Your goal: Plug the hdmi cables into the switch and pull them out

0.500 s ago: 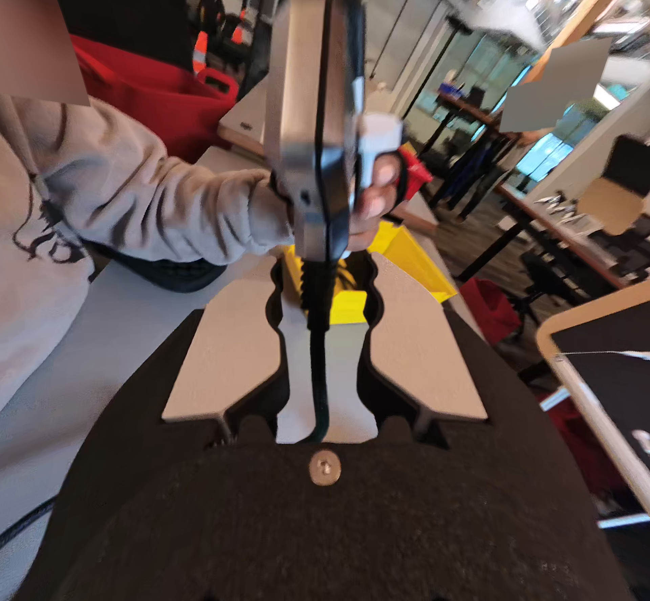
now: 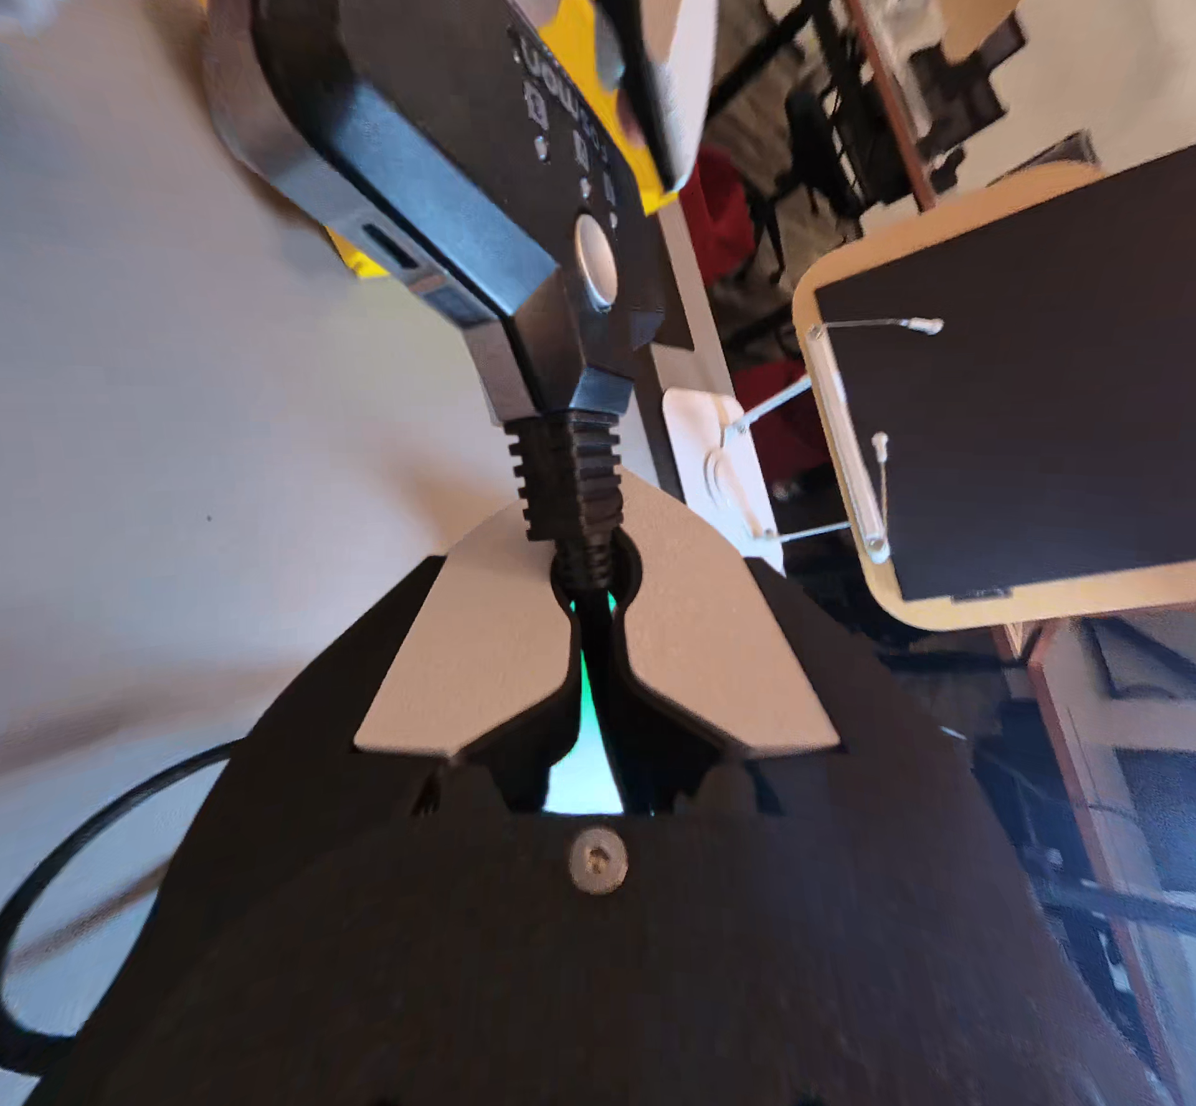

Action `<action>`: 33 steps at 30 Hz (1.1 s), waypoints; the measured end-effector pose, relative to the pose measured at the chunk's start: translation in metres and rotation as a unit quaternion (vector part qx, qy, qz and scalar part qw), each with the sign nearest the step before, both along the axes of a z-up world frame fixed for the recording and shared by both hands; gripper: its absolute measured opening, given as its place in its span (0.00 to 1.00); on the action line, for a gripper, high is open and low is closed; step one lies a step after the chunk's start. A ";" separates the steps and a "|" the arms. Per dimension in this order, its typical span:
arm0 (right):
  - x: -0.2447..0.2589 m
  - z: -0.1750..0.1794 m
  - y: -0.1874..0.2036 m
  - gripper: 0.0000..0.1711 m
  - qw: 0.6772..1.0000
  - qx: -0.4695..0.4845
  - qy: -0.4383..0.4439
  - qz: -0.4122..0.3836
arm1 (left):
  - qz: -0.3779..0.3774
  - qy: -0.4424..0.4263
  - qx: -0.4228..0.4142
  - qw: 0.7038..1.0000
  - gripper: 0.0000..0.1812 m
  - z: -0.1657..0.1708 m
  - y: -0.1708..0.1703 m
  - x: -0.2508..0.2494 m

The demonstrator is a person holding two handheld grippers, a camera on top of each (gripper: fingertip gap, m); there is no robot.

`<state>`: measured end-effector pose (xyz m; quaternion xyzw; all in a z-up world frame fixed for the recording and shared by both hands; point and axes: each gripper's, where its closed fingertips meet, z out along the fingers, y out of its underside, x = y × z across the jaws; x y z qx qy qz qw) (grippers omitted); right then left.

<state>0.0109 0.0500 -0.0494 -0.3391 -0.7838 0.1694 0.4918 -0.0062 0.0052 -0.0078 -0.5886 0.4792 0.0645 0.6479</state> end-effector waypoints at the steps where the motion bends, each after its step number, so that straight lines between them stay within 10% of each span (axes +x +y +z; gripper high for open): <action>1: -0.001 -0.005 0.001 0.00 1.000 0.001 -0.012 -0.006 | 0.013 0.022 0.001 1.000 0.20 -0.004 0.002 0.000; 9: 0.000 -0.023 -0.004 0.00 0.998 -0.033 -0.059 -0.007 | 0.015 0.117 -0.002 0.993 0.13 -0.026 0.005 0.018; 20: 0.060 0.085 -0.069 0.18 0.953 -0.123 0.159 0.229 | -0.204 -0.150 0.011 0.967 0.13 0.034 -0.047 0.034; 33: 0.016 0.044 -0.070 0.19 0.981 0.028 0.113 0.155 | -0.233 -0.181 -0.017 0.955 0.12 0.012 -0.030 0.054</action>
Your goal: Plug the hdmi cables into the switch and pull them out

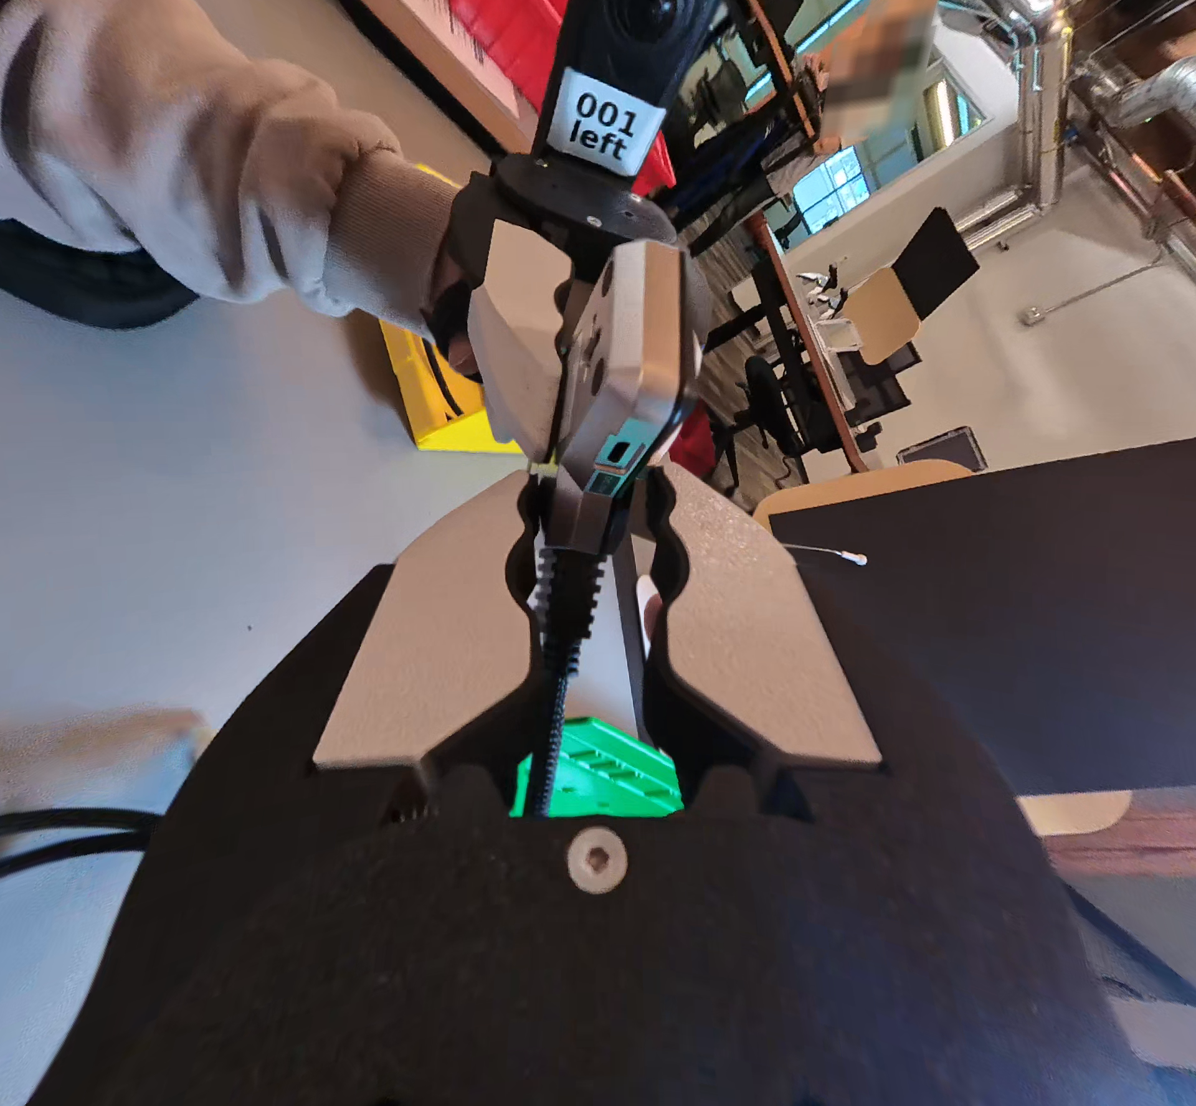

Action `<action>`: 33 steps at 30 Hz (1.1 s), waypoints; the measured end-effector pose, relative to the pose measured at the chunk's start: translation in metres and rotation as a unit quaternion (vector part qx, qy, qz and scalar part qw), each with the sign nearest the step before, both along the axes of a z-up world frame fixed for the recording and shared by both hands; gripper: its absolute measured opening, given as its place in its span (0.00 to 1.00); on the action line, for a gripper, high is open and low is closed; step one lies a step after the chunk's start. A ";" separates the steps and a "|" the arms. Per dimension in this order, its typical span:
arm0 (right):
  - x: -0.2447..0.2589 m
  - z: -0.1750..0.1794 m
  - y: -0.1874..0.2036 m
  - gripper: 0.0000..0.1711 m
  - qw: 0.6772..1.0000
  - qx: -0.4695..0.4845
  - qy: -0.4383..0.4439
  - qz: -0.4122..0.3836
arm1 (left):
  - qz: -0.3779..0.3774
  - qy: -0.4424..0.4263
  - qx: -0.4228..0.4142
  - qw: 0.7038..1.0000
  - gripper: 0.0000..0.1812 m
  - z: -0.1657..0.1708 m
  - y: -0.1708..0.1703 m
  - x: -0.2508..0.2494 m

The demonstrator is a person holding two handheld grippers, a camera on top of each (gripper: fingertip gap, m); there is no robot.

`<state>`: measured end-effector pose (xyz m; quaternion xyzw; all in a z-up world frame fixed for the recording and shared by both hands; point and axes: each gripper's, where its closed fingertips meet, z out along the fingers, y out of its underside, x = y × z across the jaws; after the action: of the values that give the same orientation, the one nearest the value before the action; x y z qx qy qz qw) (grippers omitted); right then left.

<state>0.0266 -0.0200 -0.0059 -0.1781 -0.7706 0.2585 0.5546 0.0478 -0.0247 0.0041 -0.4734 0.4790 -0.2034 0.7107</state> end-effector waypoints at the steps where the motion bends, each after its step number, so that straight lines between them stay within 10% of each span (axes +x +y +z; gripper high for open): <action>1: -0.001 0.002 -0.001 0.18 1.000 -0.013 0.006 0.007 | 0.008 0.007 0.007 1.000 0.12 0.001 0.000 -0.001; 26: -0.009 -0.003 0.020 0.13 0.999 -0.052 0.004 -0.002 | 0.174 0.167 0.029 0.970 0.12 -0.010 0.015 -0.039; 33: 0.008 0.013 0.000 0.13 0.993 -0.090 0.026 0.075 | 0.087 0.083 0.031 0.992 0.12 0.000 0.004 -0.025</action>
<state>0.0346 -0.0198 0.0069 -0.1618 -0.7409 0.3723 0.5350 0.0225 -0.0212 0.0045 -0.5059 0.4993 -0.0860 0.6981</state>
